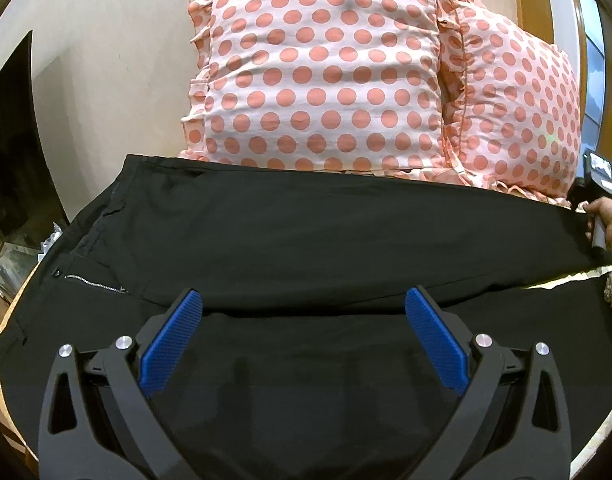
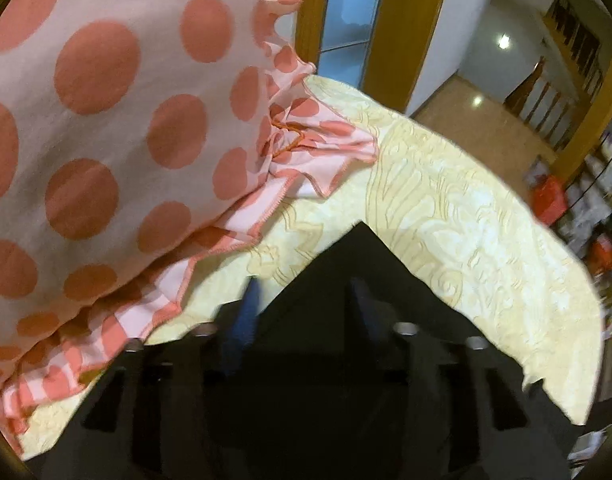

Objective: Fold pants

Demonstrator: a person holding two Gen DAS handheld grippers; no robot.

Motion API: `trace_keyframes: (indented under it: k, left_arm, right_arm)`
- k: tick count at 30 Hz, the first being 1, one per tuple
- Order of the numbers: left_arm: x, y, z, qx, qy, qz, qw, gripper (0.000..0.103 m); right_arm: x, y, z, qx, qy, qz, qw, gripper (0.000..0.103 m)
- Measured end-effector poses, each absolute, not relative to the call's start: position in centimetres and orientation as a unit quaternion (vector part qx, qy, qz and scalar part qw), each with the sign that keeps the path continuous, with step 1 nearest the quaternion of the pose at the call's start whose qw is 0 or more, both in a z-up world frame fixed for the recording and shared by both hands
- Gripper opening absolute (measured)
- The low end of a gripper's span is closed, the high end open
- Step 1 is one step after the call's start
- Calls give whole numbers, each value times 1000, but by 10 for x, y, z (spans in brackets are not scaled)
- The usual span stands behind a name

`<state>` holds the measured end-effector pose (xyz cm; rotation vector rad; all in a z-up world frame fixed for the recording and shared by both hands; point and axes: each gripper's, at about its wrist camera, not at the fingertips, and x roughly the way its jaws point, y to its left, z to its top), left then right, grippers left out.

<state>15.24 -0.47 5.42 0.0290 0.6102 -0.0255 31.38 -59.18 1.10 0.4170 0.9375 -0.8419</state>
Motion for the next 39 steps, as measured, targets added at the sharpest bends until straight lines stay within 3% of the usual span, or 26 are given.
trace_keyframes:
  k: [1, 4, 10, 22, 26, 32, 38, 39]
  left_arm:
    - [152, -4, 54, 12, 300, -12, 954, 101]
    - [148, -2, 56, 3, 298, -12, 955, 101]
    - [138, 4, 57, 1, 299, -10, 954, 101]
    - [110, 10, 72, -8, 275, -3, 961, 101]
    - [103, 5, 75, -6, 270, -9, 963, 101]
    - [100, -4, 77, 1, 270, -15, 963, 101]
    - [96, -4, 79, 14, 262, -2, 965, 101]
    - [96, -2, 79, 13, 262, -2, 965, 101]
  right_arm:
    - [307, -594, 11, 201, 431, -383, 792, 27]
    - [284, -599, 12, 218, 414, -346, 813, 15]
    - [234, -592, 32, 259, 349, -306, 847, 5]
    - [68, -548, 79, 290, 196, -195, 916, 5]
    - [12, -531, 50, 316, 212, -180, 907, 5]
    - [4, -539, 21, 367, 247, -171, 880, 5]
    - [4, -547, 10, 413, 267, -169, 854, 9]
    - [5, -549, 8, 420, 273, -168, 849, 14]
